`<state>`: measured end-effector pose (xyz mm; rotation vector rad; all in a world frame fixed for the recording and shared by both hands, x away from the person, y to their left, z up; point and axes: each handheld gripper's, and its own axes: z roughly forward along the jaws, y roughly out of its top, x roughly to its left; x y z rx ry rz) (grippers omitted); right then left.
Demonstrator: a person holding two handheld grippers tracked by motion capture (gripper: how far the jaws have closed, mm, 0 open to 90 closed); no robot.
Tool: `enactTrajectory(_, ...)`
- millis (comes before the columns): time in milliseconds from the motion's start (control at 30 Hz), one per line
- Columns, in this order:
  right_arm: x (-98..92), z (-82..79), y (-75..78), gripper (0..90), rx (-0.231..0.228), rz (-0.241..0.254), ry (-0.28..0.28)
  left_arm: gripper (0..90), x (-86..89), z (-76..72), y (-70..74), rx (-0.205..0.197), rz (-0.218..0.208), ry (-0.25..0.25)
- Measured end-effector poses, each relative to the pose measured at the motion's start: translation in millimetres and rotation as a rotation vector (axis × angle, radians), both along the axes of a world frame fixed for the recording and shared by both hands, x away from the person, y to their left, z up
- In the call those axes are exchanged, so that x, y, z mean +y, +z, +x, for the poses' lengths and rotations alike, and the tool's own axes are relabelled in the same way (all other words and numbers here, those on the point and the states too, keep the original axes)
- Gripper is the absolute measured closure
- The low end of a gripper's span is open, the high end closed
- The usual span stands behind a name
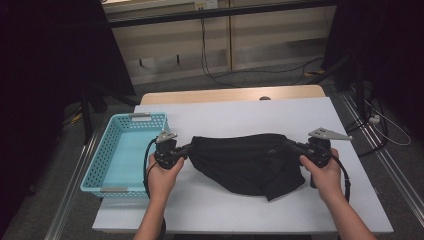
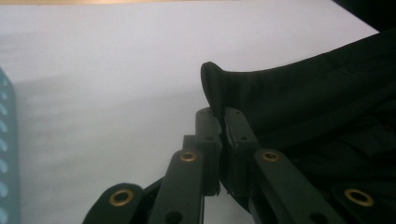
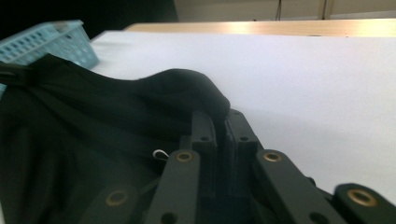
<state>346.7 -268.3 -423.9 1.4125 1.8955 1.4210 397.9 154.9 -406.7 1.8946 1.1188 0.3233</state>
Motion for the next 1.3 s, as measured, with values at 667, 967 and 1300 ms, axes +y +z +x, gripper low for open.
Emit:
enactTrajectory(667, 17.8, 21.0, -32.4, 79.7, 0.167, -0.294, -0.018, 84.6, -10.6, 1.7, -7.7, 0.003, 0.043, -0.029)
enactTrajectory(967, 3.3, -4.7, -23.4, 87.0, 0.188, -0.325, 0.061, 84.3, -13.3, 4.2, -13.1, 0.015, 0.035, -0.036)
enactTrajectory(1300, -7.6, -27.9, -21.7, 86.2, 0.181, -0.349, 0.076, 84.6, -17.8, 7.6, -17.6, 0.036, 0.031, -0.029)
